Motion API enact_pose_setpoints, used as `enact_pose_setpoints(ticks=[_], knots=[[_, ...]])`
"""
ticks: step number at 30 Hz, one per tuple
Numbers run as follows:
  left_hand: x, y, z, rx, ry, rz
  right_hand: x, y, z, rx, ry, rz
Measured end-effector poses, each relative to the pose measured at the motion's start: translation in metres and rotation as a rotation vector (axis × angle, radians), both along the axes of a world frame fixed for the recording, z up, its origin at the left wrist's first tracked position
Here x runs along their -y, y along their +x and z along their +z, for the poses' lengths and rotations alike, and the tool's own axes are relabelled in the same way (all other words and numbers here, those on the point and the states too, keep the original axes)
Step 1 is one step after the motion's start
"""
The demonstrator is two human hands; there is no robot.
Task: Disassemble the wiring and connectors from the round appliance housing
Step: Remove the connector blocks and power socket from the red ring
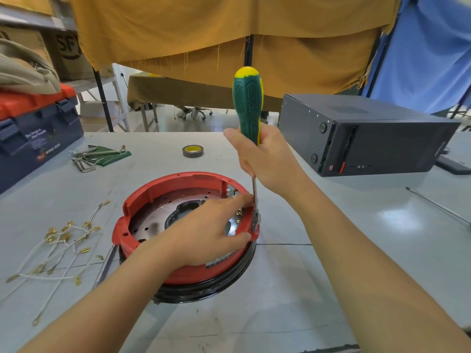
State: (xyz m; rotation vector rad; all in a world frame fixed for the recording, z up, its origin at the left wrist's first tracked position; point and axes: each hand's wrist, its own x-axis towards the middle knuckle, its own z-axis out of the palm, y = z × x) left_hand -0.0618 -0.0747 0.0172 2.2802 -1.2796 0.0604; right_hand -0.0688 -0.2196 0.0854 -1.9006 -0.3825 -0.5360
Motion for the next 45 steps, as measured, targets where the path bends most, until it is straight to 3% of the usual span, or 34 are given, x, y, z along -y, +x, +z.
enact_pose_setpoints(ticks=[15,32,40,45], knots=[[0.004,-0.001,0.005,0.115,0.134,0.021,-0.002,0.009,0.006,-0.158,-0.074,0.200],[0.004,-0.003,0.004,0.067,0.083,0.022,-0.007,0.010,0.004,-0.119,-0.152,0.099],[0.002,-0.003,0.001,-0.014,-0.051,0.009,0.005,0.004,0.002,-0.086,-0.012,0.069],[-0.002,0.005,-0.004,-0.033,-0.019,0.145,0.006,0.005,-0.001,-0.071,0.034,0.099]])
